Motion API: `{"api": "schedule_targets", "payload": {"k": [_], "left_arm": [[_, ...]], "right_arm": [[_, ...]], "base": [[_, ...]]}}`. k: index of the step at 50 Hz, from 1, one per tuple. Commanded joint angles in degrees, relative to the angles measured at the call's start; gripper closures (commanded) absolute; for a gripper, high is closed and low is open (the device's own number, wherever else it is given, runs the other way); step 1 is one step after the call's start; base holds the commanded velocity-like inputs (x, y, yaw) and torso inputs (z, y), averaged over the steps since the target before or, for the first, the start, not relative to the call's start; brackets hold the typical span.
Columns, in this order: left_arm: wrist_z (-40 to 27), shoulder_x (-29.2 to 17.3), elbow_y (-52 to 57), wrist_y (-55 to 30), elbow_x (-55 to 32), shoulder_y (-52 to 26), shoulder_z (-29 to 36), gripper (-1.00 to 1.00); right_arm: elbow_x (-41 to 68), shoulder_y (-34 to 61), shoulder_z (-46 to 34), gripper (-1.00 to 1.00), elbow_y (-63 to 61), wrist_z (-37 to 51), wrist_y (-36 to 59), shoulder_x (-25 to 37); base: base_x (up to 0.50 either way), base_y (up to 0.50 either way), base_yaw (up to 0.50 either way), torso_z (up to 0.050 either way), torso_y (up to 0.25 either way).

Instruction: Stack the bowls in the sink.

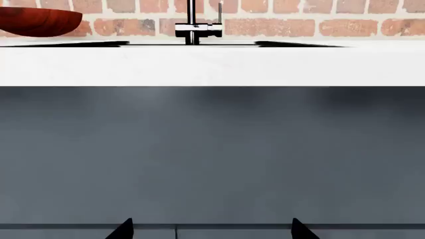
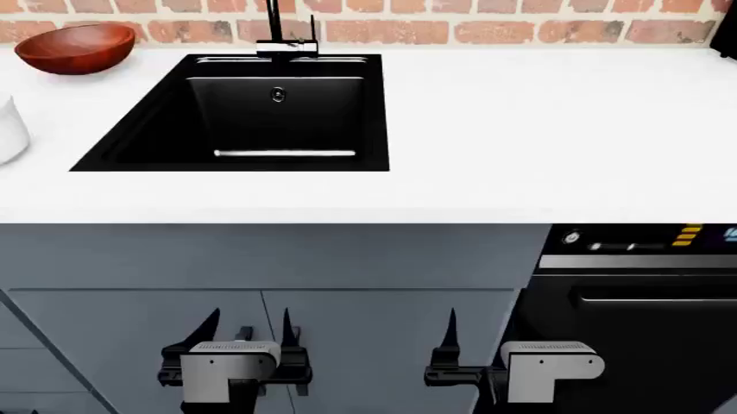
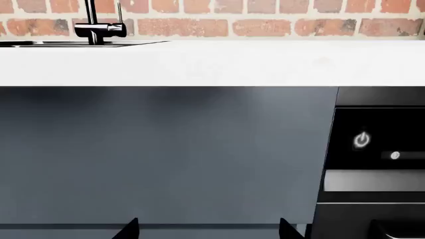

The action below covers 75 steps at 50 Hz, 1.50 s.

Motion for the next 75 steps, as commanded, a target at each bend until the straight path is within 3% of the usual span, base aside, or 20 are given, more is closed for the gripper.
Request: {"api": "schedule_targets", "payload": {"k": [1, 16, 75], "left_arm": [[-0.9, -0.9, -0.3, 0.1, -1.2, -0.2, 1.1, -1.00], [-2.5, -2.9, -1.0, 0.4, -5.4, -0.4, 3.5, -1.00], [-6.7, -6.5, -1.6, 0.7, -9.9, -1.1, 7.7, -1.00]], "right_arm": [[0.9, -0.1, -1.2, -1.00, -0.2, 1.0, 0.2, 0.9], [2.8, 0.0, -3.7, -1.00, 0.2, 3.3, 0.2, 3.3], [3.5, 0.7, -9.7, -1.00, 1.7, 7.1, -0.6, 7.4]], "base": [[0.00, 0.00, 0.00, 0.000, 0.000], [0.00, 0.02, 0.00, 0.000, 0.000], [0.00, 0.50, 0.00, 0.000, 0.000]]}}
